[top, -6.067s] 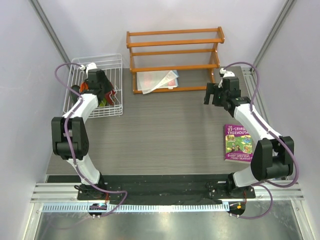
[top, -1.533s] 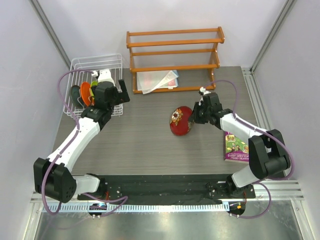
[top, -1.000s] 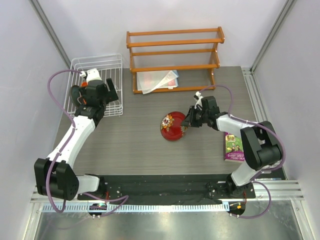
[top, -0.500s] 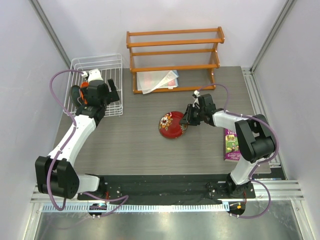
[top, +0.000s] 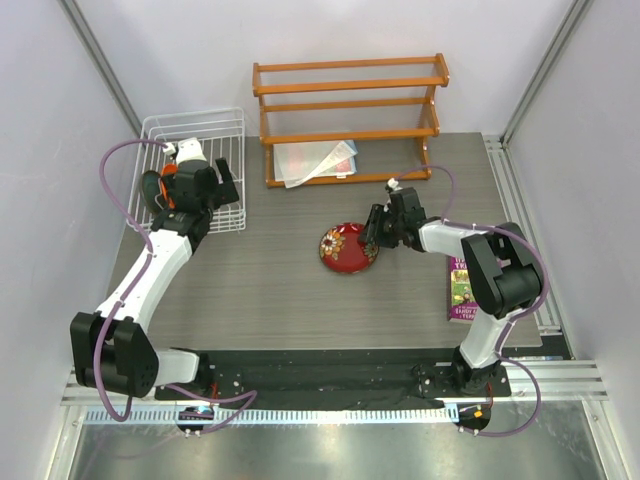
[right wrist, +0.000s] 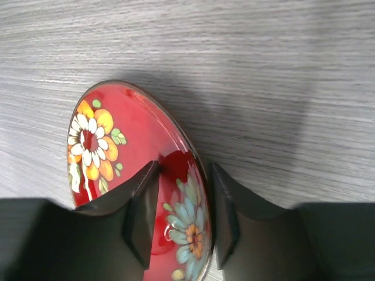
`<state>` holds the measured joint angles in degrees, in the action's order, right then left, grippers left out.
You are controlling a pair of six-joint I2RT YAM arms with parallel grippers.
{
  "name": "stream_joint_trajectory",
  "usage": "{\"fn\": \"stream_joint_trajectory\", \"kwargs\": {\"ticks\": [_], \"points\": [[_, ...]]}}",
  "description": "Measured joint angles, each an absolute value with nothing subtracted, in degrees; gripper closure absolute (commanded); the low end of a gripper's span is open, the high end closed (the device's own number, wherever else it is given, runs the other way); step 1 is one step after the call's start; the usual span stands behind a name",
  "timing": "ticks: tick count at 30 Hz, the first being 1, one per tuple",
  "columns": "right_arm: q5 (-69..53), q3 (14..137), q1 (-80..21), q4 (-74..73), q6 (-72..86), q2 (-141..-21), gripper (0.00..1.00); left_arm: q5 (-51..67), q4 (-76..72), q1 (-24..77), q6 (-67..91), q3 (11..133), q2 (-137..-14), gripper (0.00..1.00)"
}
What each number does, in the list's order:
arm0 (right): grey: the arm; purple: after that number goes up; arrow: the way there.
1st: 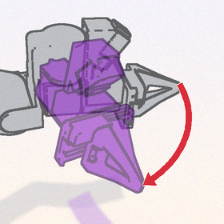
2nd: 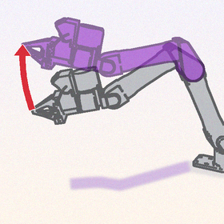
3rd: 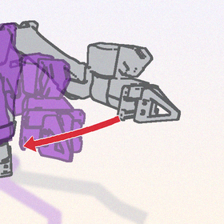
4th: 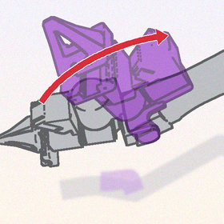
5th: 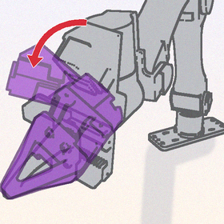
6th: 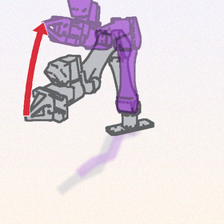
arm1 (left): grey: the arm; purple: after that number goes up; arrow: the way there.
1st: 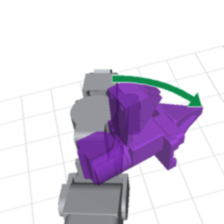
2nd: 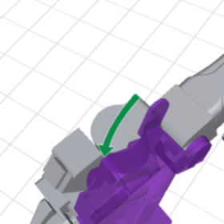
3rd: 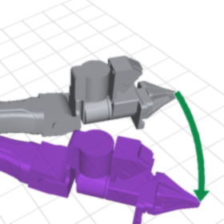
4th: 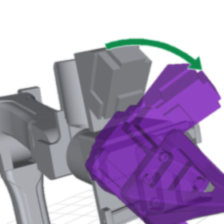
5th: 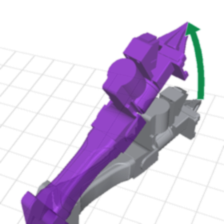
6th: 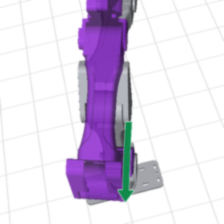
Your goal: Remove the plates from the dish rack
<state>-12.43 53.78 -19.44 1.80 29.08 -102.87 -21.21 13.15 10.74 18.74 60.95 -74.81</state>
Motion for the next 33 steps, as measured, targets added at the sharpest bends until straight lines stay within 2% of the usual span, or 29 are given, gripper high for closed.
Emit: {"fn": "stream_joint_trajectory", "kwargs": {"ticks": [5,12,23,31,33], "points": [[-10.28,53.91,-19.92,2.31,28.53,-102.65,0.43,-21.23,13.17,10.74,18.74,60.95,-74.81,0.01],[-6.59,53.67,-19.94,2.26,28.23,-101.78,0.38,-21.37,13.21,10.72,18.55,61.06,-74.85,0.00],[4.23,50.87,-19.75,-7.57,26.04,-94.89,0.38,-24.58,12.67,6.52,17.47,63.59,-81.32,0.01],[6.39,50.89,-19.75,-13.87,24.91,-87.13,0.39,-22.98,10.74,1.52,17.39,67.92,-91.81,0.09],[6.61,51.16,-19.75,-14.68,24.71,-85.76,0.39,-22.39,9.85,0.82,17.45,68.99,-94.04,0.15]]}}
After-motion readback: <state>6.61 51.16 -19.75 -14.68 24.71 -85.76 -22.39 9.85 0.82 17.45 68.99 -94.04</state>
